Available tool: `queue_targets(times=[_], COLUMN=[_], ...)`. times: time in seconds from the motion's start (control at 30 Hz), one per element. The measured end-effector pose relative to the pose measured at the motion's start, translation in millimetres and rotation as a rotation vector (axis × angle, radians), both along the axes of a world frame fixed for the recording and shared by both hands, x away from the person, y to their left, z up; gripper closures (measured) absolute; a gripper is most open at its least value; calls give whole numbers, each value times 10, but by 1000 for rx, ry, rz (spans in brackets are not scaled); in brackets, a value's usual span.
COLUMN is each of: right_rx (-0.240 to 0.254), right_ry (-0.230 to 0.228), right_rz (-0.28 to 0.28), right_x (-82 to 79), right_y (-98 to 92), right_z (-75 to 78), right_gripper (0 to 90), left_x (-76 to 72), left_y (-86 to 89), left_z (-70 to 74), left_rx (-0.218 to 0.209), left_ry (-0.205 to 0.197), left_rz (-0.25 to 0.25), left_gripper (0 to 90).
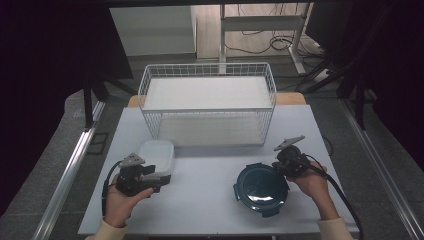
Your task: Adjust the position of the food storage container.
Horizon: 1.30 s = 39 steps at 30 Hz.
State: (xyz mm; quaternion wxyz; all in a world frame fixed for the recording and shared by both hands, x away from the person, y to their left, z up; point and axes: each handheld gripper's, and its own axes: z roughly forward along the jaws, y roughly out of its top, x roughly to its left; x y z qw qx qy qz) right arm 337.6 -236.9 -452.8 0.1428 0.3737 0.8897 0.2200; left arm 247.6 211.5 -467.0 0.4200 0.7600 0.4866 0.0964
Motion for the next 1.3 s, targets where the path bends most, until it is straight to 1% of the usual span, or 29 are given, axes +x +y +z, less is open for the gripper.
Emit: queue_targets(times=[0.23,0.4,0.47,0.5,0.53,0.57,0.6,0.63,0.67,0.7,0.73,0.77,0.8,0.87,0.97,1.07,1.13,1.2,1.3], right_rx=[6,30,18,25,25,35,35,54,65,54,61,67,67,68,60,22,11,6,25], right_ry=[7,28,17,23,23,34,34,23,41,46,44,60,60,77,104,104,112,118,136], right_rz=[21,27,10,-8,-8,-28,-28,-44,-59,-63,-80,-103,-103,-118,-112,-124,-129,-137,-137], right_x=[-24,-11,-22,-51,-51,-116,-116,-152,-181,-214,-244,-289,-289,-324,-370,-398,-411,-416,-422], right_y=[52,5,-37,-98,-98,-165,-165,-206,-248,-282,-315,-361,-361,-382,-355,-315,-306,-300,-309], right_z=[-4,2,6,1,1,-16,-16,-21,-20,-26,-28,-43,-43,-70,-115,-122,-114,-117,-119], right_gripper=[897,896,896,895,895,896,896,895,895,895,894,894,894,895,894,895,895,896,896], left_x=[-3,-7,-12,-16,-21,-28,-28,-30,-29,-25,-21,-17,-13,-5,6,12,12,9,4], left_y=[-8,9,21,27,32,45,45,51,55,57,56,52,47,33,8,-13,-24,-35,-50], left_z=[-2,0,7,12,17,25,25,27,26,25,23,22,23,25,23,19,16,11,0], left_rx=[2,0,-1,-2,-5,-7,-7,-7,-9,-9,-9,-11,-11,-10,-10,-8,-6,-5,-2], left_ry=[-1,0,-1,-2,-5,-7,-7,-6,-6,-6,-5,-6,-5,-5,-5,-4,-4,-2,-1], left_rz=[-3,0,3,4,6,8,8,10,11,10,8,7,4,-4,-13,-21,-24,-25,-27], left_gripper=[264,264,264,264,264,264,264,264,264,264,264,264,264,264,264,264,264,264,264])
